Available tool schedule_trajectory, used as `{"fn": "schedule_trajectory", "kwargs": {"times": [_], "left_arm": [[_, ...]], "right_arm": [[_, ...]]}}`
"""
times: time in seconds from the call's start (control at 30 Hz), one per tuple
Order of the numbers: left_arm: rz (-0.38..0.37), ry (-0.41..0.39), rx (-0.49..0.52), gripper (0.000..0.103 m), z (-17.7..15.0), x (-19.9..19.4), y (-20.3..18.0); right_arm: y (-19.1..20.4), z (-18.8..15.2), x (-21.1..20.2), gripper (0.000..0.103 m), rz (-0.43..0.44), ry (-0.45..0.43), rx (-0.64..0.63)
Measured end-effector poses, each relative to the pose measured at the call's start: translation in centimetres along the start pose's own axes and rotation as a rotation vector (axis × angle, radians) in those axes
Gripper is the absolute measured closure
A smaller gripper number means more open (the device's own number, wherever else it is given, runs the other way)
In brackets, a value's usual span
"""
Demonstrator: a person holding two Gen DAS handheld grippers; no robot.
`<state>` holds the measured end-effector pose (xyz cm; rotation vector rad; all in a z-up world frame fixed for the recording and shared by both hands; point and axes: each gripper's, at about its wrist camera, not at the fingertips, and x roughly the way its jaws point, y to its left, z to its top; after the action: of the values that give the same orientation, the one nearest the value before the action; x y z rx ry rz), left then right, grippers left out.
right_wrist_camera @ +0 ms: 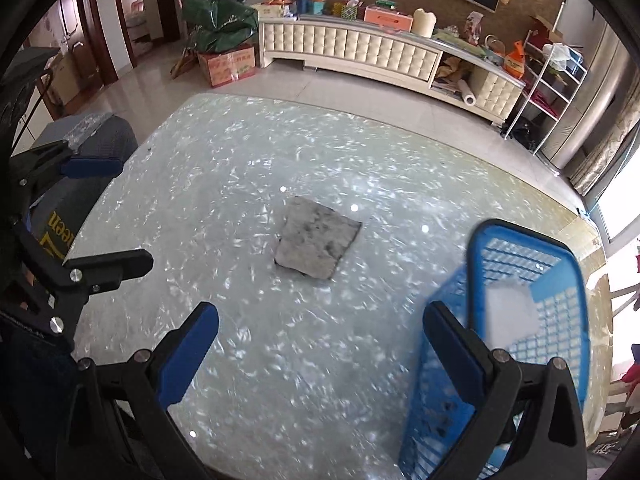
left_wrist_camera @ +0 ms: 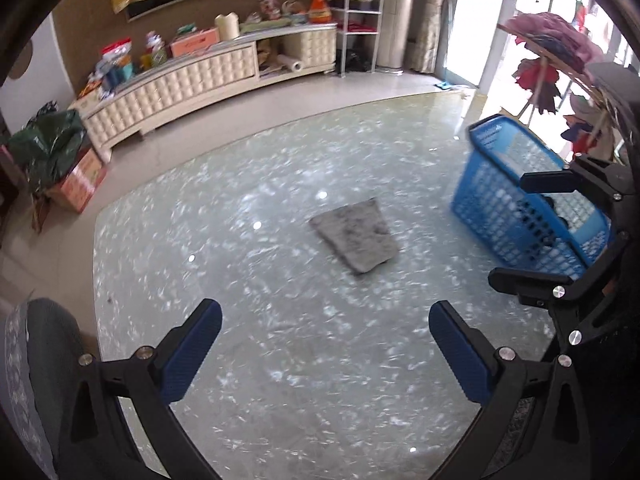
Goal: Organize soft objects
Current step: 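Move the right tool over the grey felt square on the floor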
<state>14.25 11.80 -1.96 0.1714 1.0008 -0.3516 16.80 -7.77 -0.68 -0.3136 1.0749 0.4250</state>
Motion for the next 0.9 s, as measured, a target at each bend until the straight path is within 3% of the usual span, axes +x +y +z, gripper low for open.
{"fn": "schedule_trajectory", "kwargs": {"times": [0.23, 0.47, 0.57, 0.9], "left_arm": [[0.027, 0.063, -0.084, 0.000, -0.9, 3.5, 3.7], [0.057, 0.095, -0.177, 0.000, -1.3, 5.7, 6.8], [0.036, 0.104, -0.212, 0.000, -1.2, 7.2, 8.0], [0.055, 0.158, -0.207, 0.000, -1.0, 11.0, 8.7]], "right_arm": [[0.7, 1.7, 3.4, 0.001, -0.024, 0.037, -0.001], [1.7, 3.0, 6.7, 0.001, 0.024, 0.081, 0.047], [2.1, 3.6, 8.4, 0.001, 0.023, 0.097, 0.060], [0.8, 5.0, 13.6, 0.001, -0.003, 0.168, 0.152]]}}
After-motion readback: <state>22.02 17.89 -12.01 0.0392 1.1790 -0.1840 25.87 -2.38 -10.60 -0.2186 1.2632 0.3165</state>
